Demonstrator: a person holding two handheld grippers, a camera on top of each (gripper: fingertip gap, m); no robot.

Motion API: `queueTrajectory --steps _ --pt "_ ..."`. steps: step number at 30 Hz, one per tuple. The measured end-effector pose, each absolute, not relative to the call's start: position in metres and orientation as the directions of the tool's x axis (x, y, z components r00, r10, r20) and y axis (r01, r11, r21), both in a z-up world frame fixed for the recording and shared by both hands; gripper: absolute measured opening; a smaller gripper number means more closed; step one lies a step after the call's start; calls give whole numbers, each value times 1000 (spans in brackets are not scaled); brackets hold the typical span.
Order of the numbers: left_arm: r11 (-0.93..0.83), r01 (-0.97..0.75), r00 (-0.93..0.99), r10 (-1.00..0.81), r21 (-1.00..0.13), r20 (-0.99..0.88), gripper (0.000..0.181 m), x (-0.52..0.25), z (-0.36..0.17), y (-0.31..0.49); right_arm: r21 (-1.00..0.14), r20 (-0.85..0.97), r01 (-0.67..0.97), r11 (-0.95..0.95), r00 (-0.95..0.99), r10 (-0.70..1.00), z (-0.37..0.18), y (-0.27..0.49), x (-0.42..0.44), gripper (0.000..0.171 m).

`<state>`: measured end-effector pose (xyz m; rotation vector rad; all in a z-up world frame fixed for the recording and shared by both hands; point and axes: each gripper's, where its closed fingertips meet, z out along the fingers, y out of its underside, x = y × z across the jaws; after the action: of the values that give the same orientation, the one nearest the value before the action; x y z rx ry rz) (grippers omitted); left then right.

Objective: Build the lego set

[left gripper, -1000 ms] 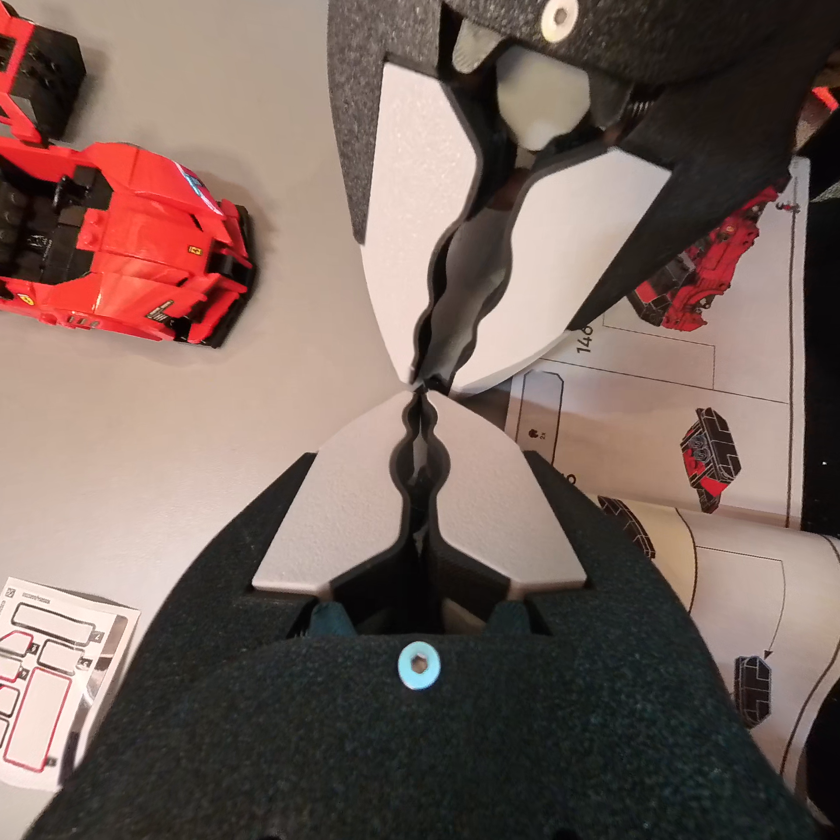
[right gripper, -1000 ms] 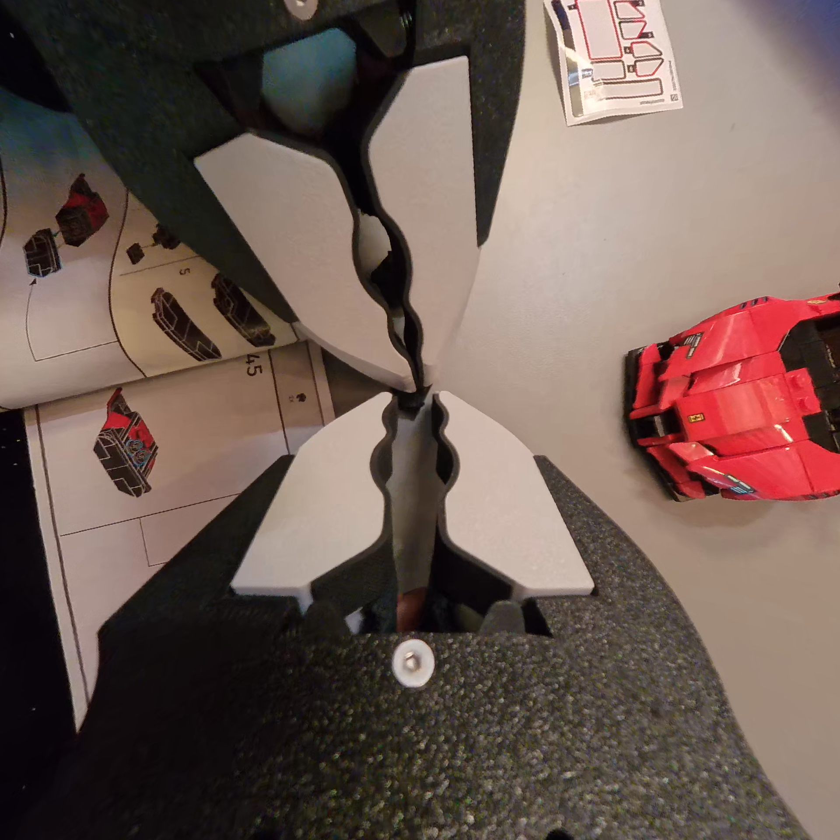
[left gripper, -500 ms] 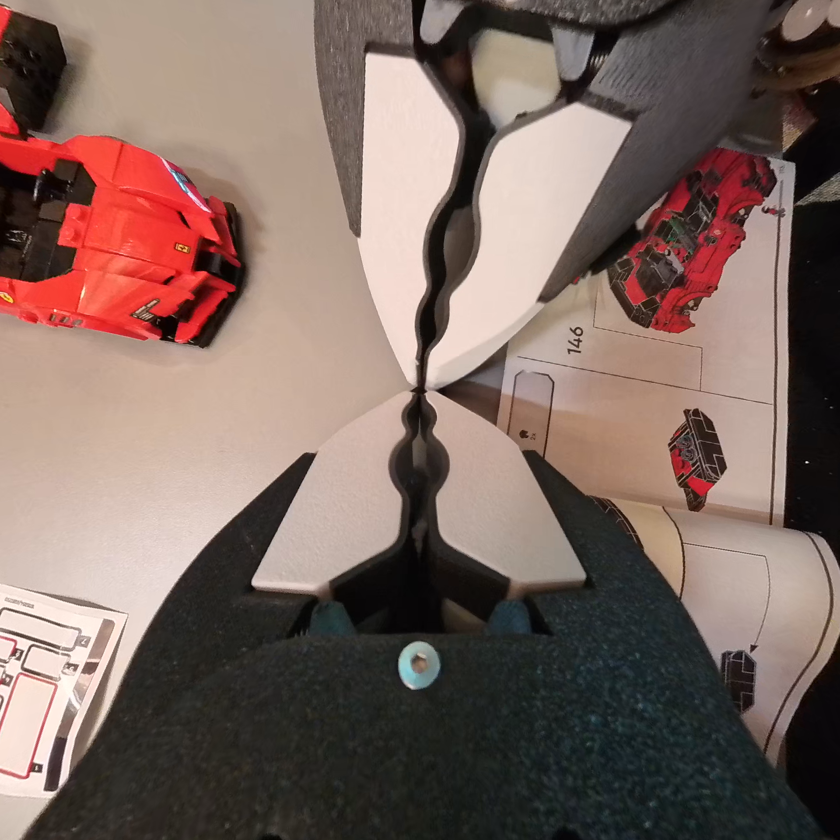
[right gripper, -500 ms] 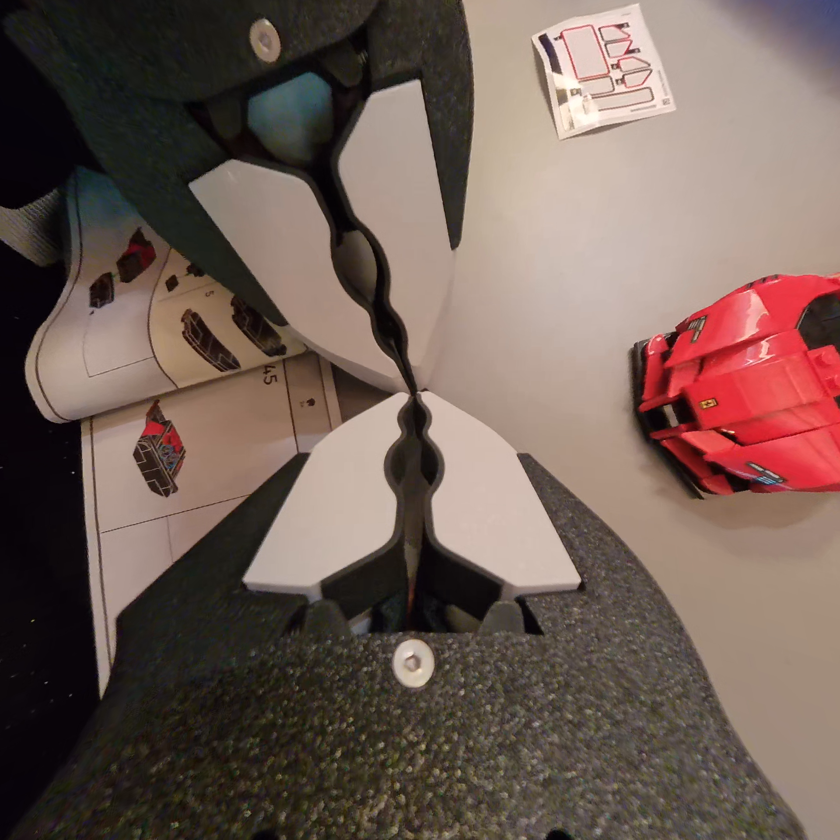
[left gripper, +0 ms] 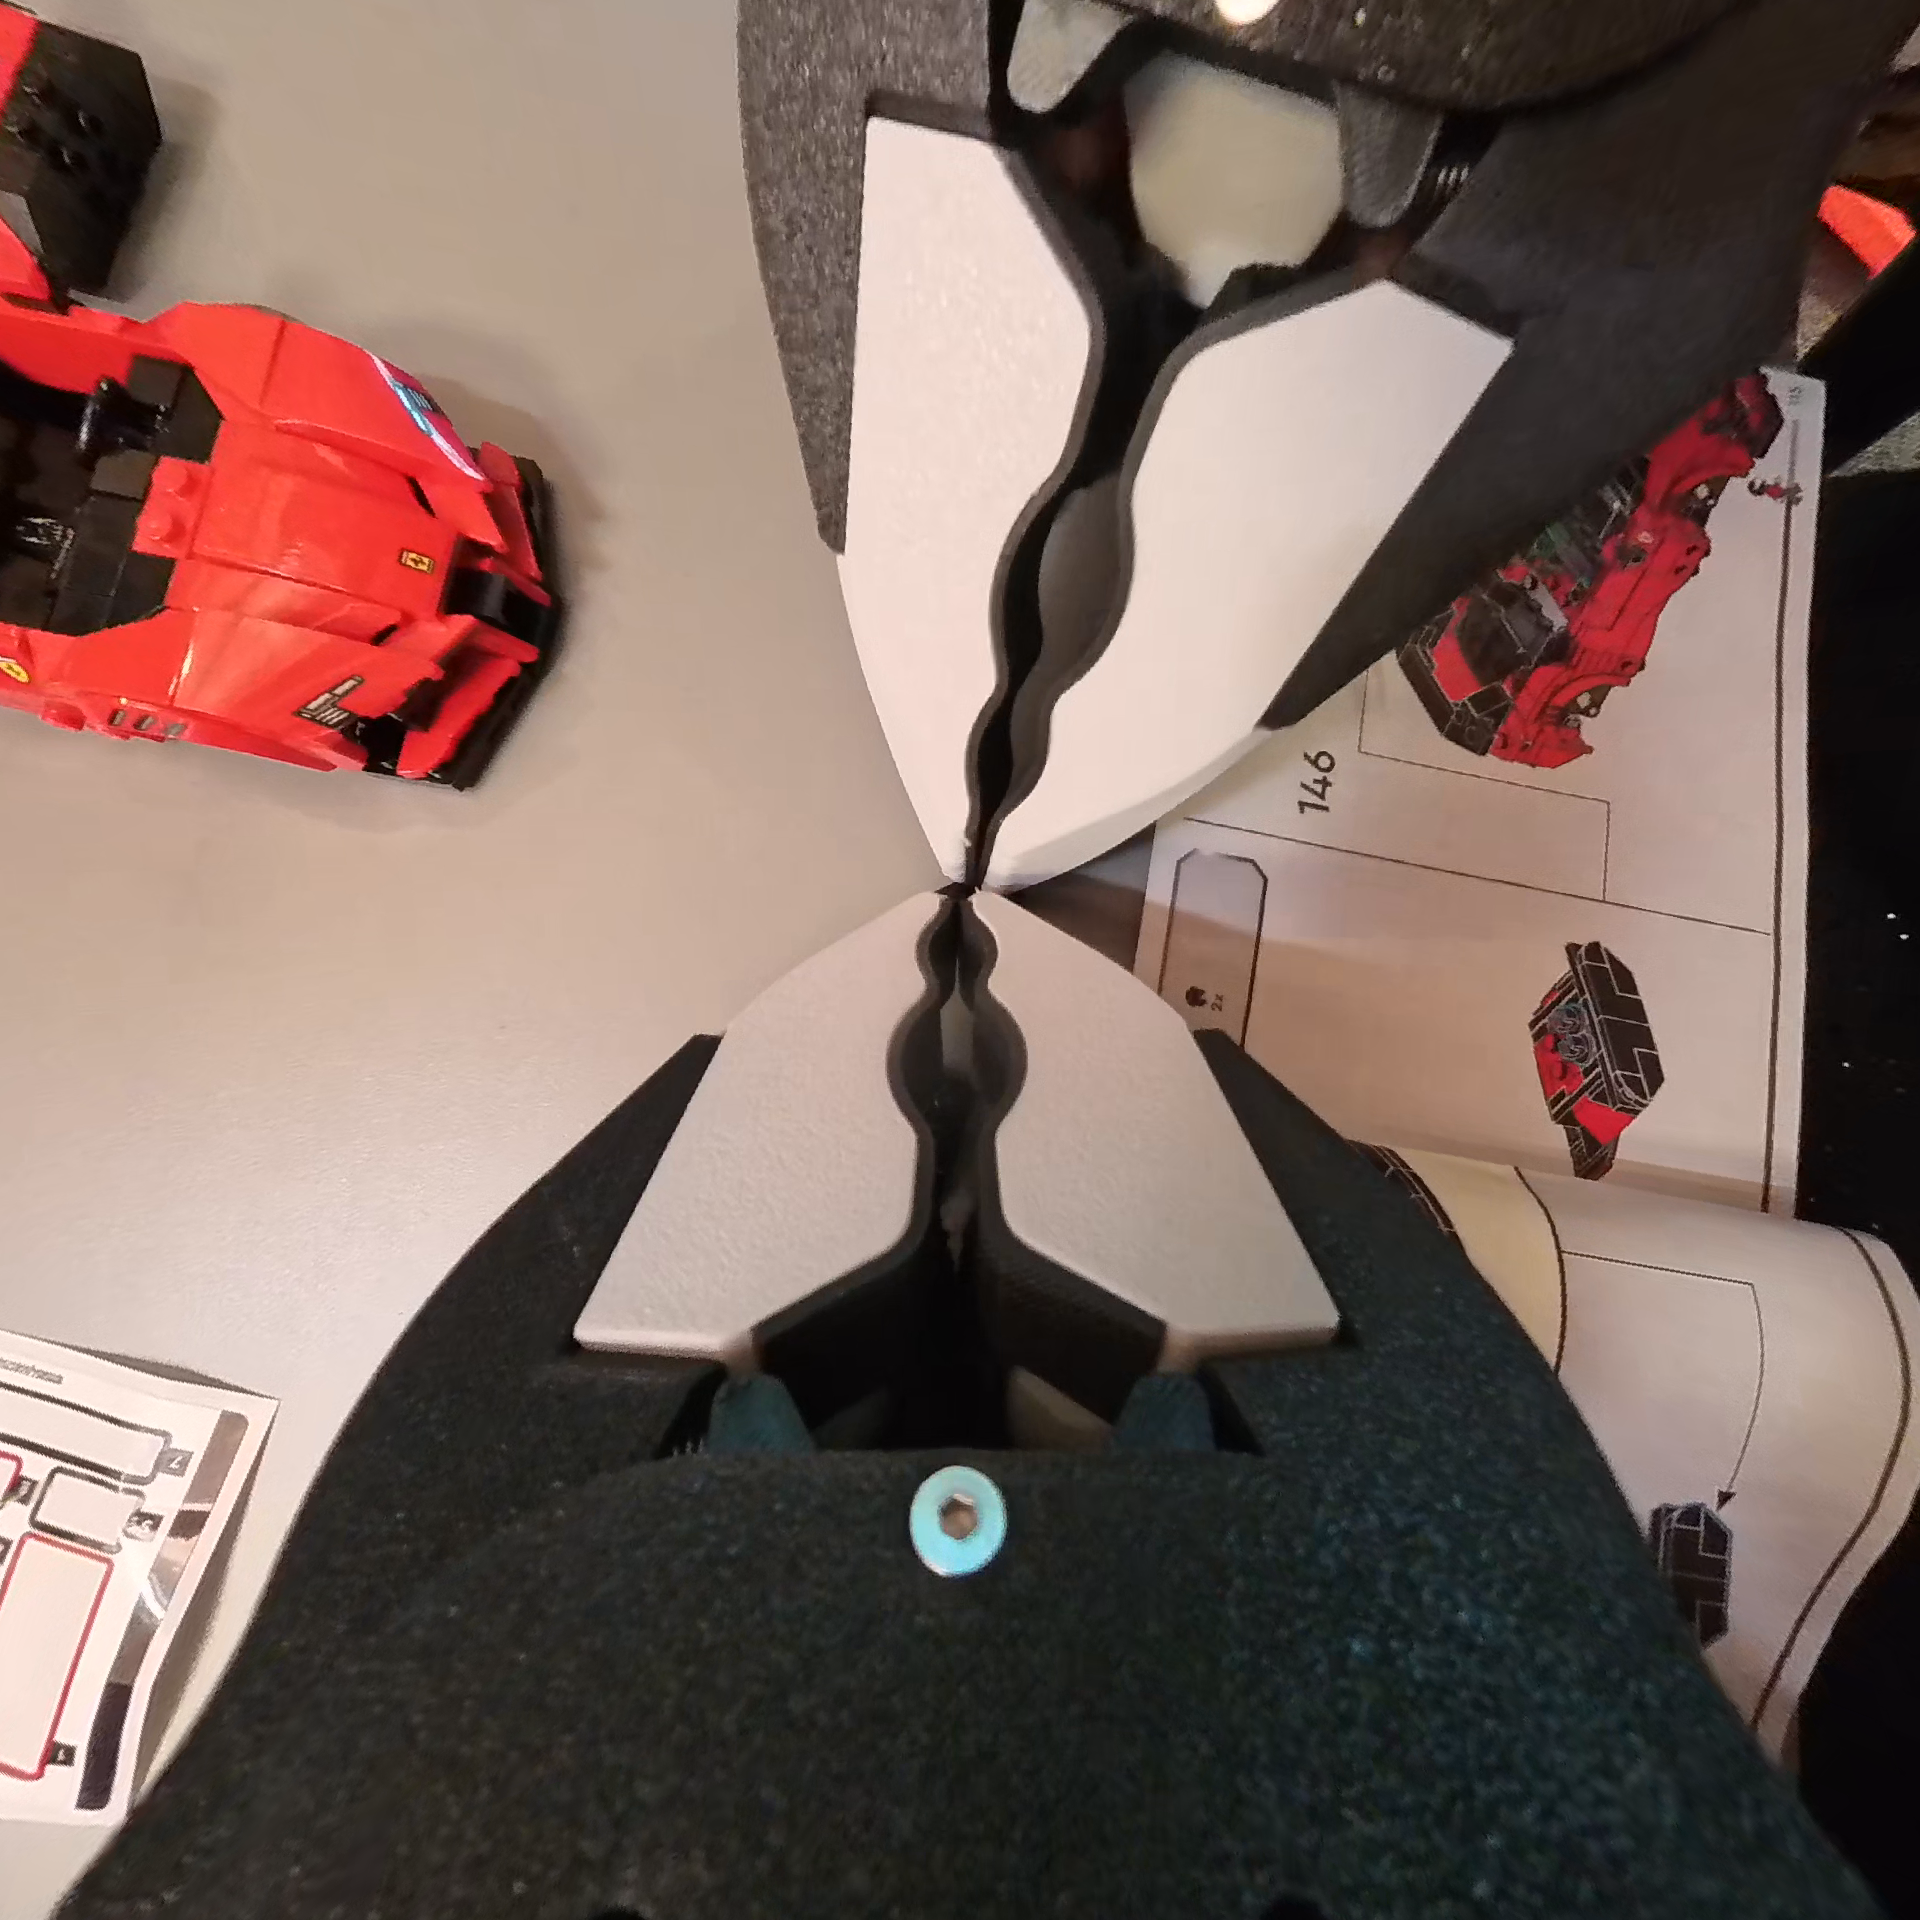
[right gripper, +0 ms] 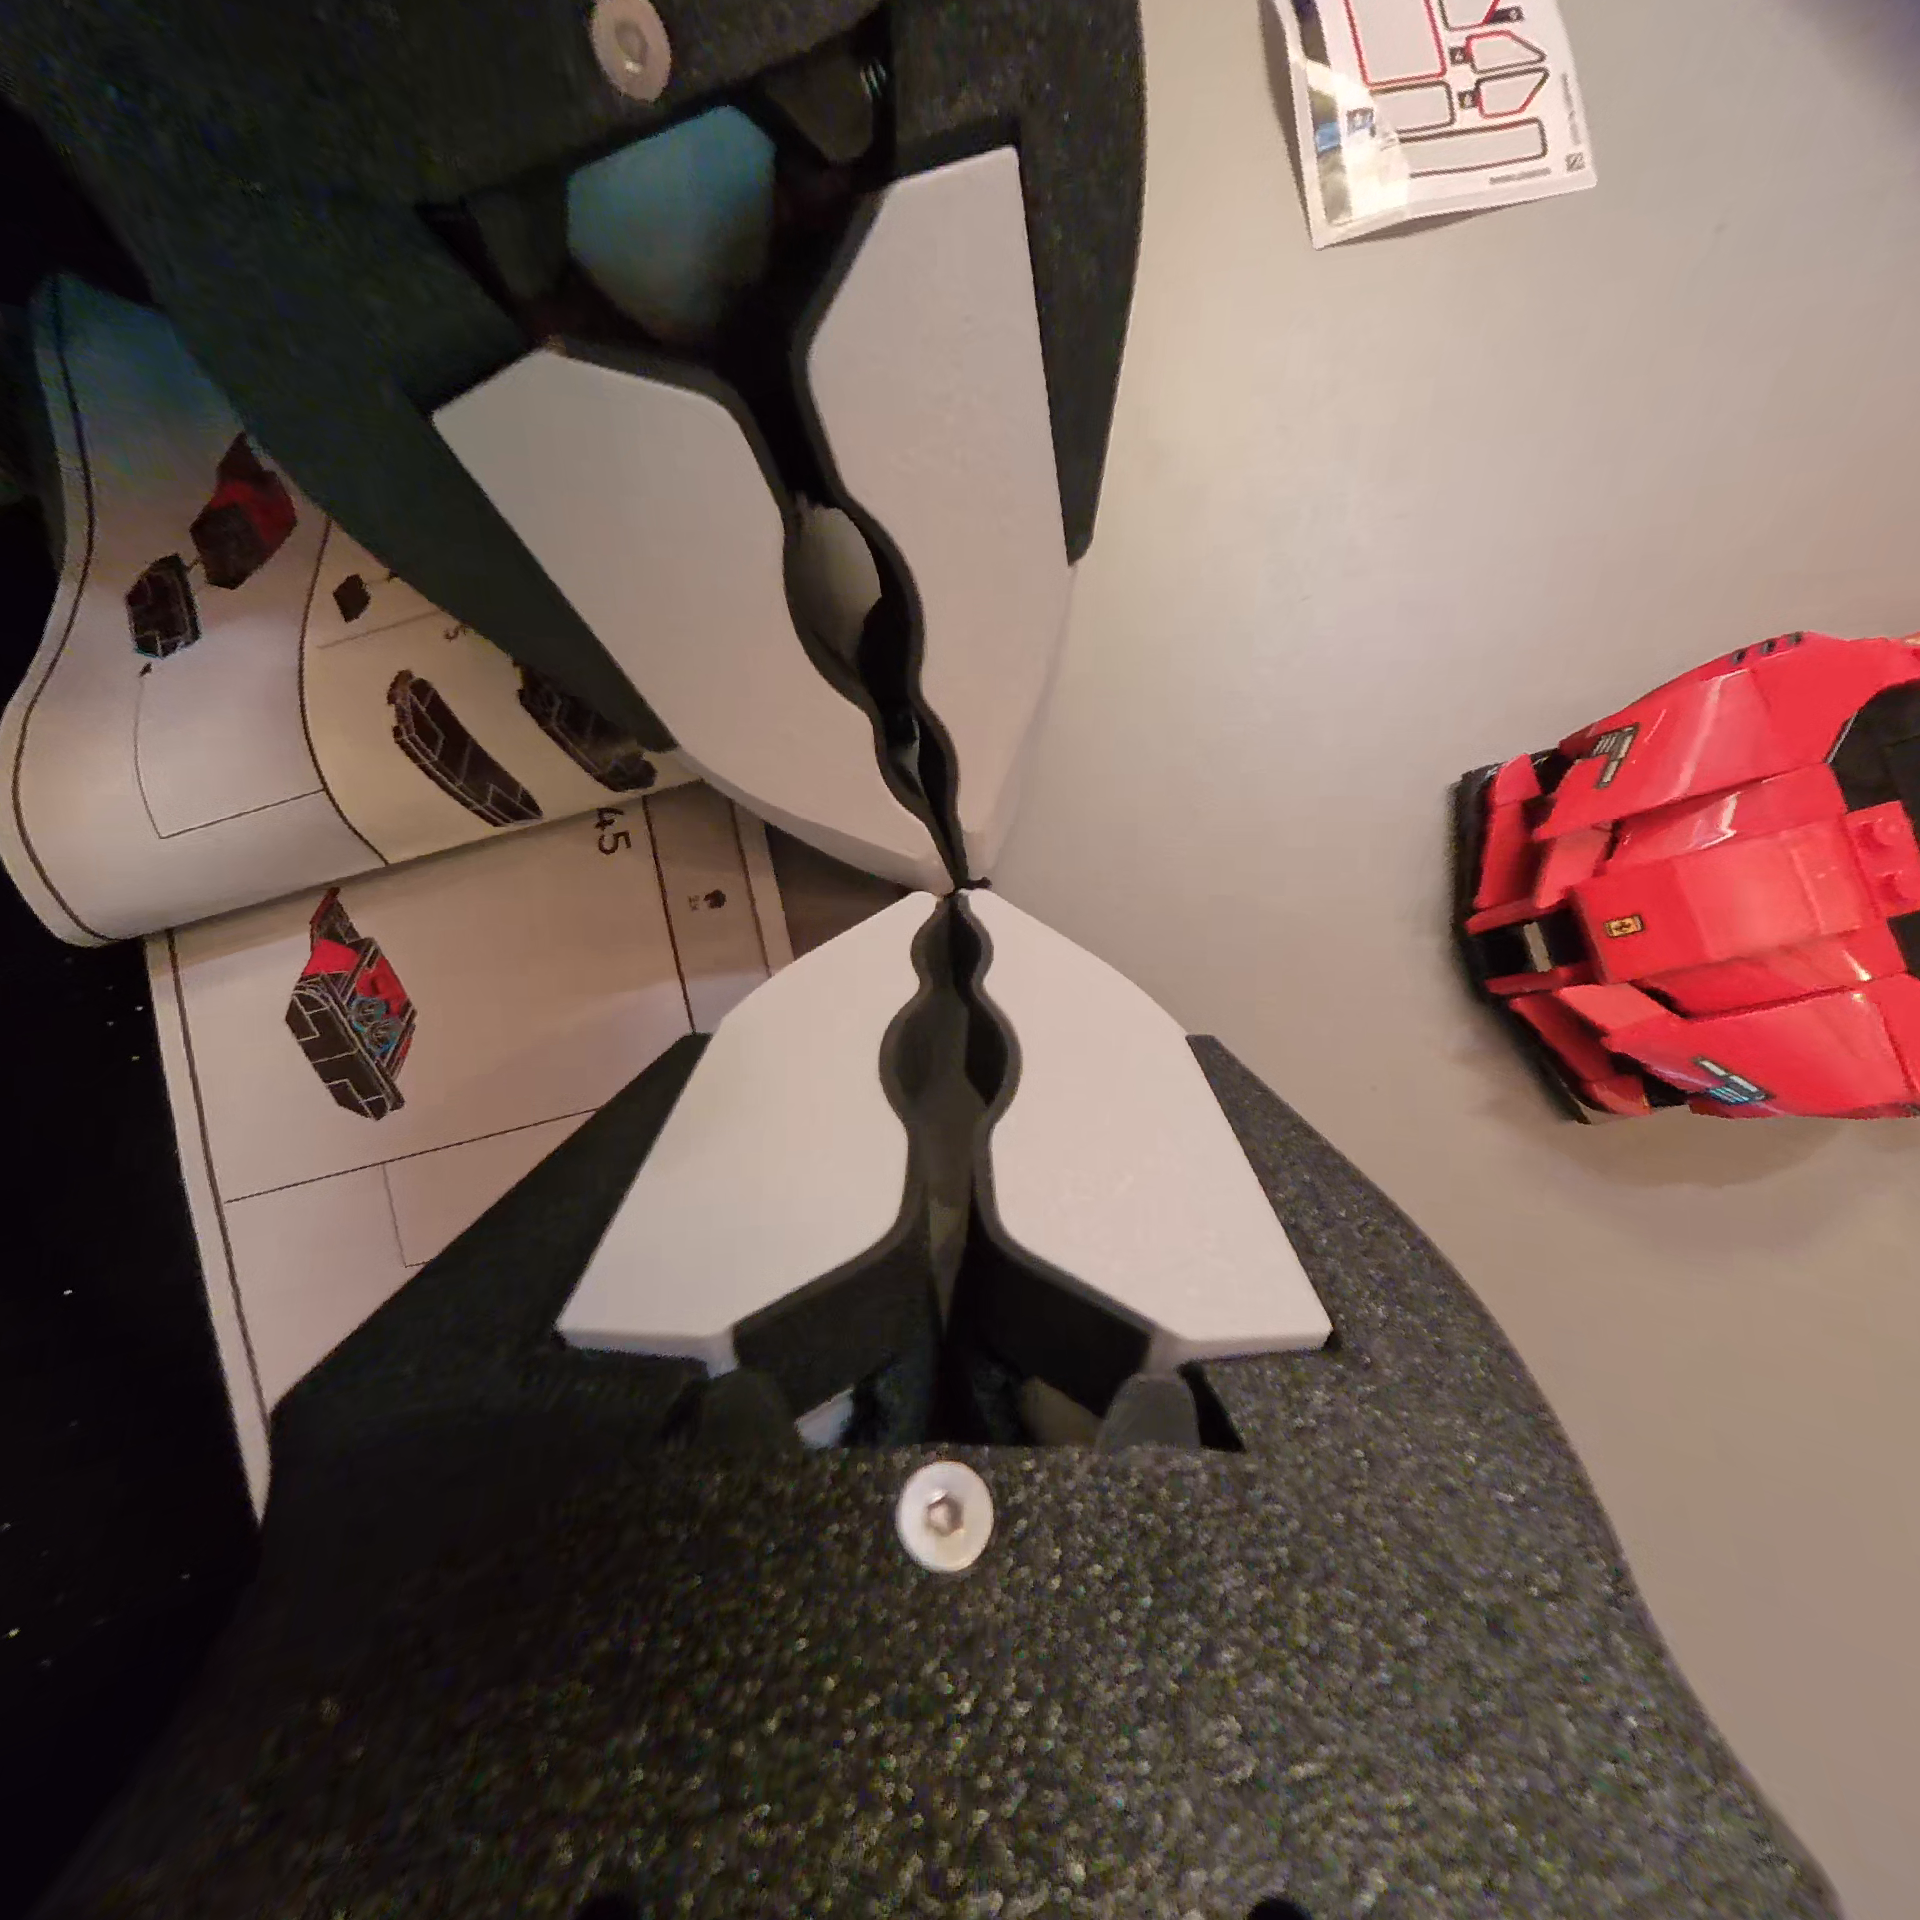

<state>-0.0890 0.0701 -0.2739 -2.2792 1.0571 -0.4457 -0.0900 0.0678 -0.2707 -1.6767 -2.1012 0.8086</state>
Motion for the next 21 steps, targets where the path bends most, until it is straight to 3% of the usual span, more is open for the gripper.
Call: queueTrajectory --steps 5,14,16,21 --pt "-517 -578 632 -773 -632 54 0 -89 -274 70 -556 -38 805 209 -276 960 -271 68 -90 1" --pt "-558 -500 666 -737 -663 118 0 -90 -262 69 -627 -76 765 148 -249 966 -259 80 -82 0" --pt "-563 -479 668 -732 -673 137 0 -92 -258 67 -633 -96 763 128 -242 966 -260 76 -81 13" --pt "-605 -489 686 -712 -628 153 0 -96 -267 65 -632 -80 766 121 -220 972 -265 70 -84 12"
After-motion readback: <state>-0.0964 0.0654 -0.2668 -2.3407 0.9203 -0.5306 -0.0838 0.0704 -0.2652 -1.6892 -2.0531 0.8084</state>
